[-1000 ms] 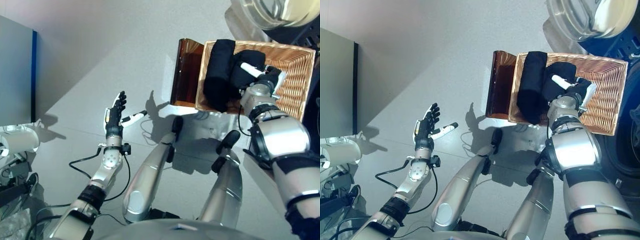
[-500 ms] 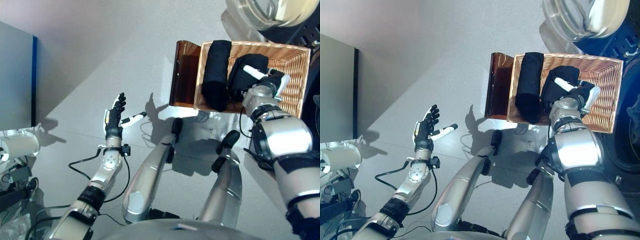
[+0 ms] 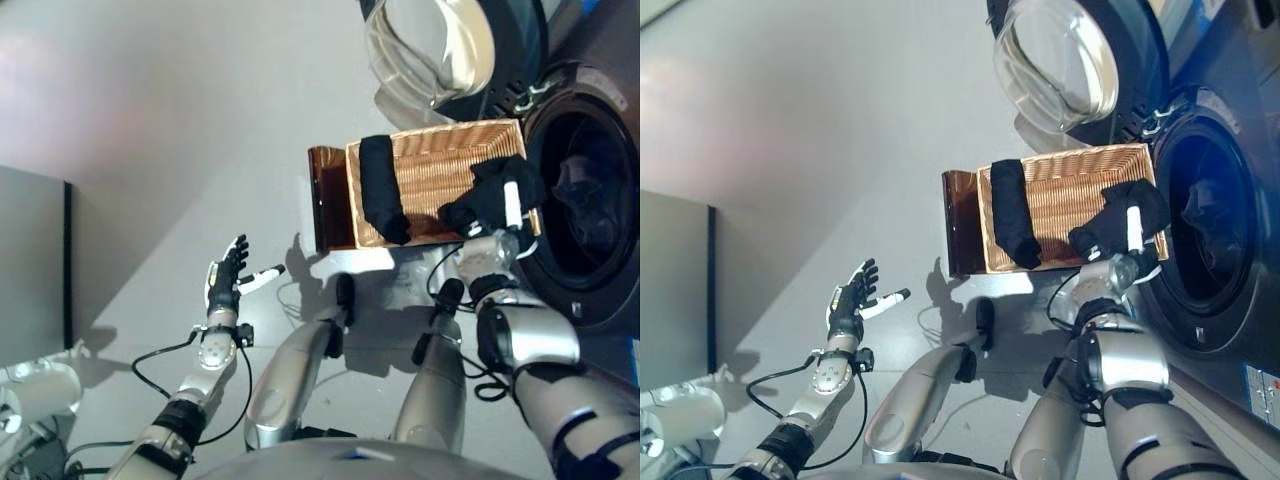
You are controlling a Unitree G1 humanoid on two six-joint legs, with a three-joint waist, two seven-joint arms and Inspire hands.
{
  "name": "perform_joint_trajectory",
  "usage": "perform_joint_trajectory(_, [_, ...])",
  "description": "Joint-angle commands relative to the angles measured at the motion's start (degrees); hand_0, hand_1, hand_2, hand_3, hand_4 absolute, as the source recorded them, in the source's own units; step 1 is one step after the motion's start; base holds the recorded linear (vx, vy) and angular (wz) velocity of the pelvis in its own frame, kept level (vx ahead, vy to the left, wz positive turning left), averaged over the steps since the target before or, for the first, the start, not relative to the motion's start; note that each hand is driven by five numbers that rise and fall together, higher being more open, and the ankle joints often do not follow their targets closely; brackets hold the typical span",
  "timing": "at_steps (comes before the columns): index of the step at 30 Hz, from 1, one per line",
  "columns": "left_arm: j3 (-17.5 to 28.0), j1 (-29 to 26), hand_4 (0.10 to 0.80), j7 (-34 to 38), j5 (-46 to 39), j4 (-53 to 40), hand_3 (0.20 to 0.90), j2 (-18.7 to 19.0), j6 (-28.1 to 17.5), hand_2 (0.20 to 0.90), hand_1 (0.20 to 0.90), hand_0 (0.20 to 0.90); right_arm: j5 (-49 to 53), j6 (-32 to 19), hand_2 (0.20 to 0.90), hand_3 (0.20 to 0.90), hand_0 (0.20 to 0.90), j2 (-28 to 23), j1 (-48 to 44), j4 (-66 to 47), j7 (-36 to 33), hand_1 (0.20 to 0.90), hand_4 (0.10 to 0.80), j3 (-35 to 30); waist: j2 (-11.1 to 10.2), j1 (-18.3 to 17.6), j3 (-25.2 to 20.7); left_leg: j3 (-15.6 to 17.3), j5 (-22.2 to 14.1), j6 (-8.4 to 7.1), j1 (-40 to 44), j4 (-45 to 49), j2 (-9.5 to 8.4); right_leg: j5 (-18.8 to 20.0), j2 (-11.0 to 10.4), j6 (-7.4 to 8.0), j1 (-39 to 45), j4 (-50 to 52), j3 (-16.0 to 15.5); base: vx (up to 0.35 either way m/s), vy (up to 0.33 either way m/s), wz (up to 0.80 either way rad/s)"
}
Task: Pick up the clothes and place them into the washing machine
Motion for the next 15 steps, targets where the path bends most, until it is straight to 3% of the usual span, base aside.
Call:
perform_joint_trajectory(1, [-1.1, 0.7, 0.800, -0.9, -0.3, 0.5, 0.900, 0.2, -3.6, 0.900, 0.900, 0.900, 6.6, -7.0, 0.200, 0.200, 0.200, 1.3, 1.2, -7.4, 6.3, 0.200, 0.300, -0.3, 4.9, 1.0, -3.2, -1.6, -0.9, -5.98, -3.3, -0.1, 1.09, -11.0, 1.4, -2.41, 1.8, 6.0, -0.8, 0.000, 0.000, 0.00])
perform_joint_trajectory(9, [-3.0, 1.8, 0.800, -2.1, -0.2, 1.3, 0.900, -0.4, -3.7, 0.900, 0.900, 0.900, 11.6, -9.6, 0.200, 0.200, 0.200, 4.3, 2.2, -8.2, 8.8, 0.200, 0.300, -3.2, 7.0, 1.0, -4.5, -1.7, -0.7, -6.03, -2.4, -0.8, 0.79, -11.7, 1.3, -2.43, 2.2, 6.3, -0.6, 0.007, 0.007, -0.02])
perform_joint_trajectory(15, [-2.8, 3.0, 0.800, -2.6, -0.9, 2.5, 0.900, -0.4, -4.0, 0.900, 0.900, 0.900, 7.8, -11.0, 0.200, 0.200, 0.200, -0.6, -0.8, -9.9, 5.8, 0.200, 0.300, -4.5, 8.5, 0.5, -5.0, -1.3, -0.5, -6.28, -2.0, -1.2, 0.64, -12.0, 1.5, -2.54, 2.0, 6.7, 0.3, 0.000, 0.000, 0.00])
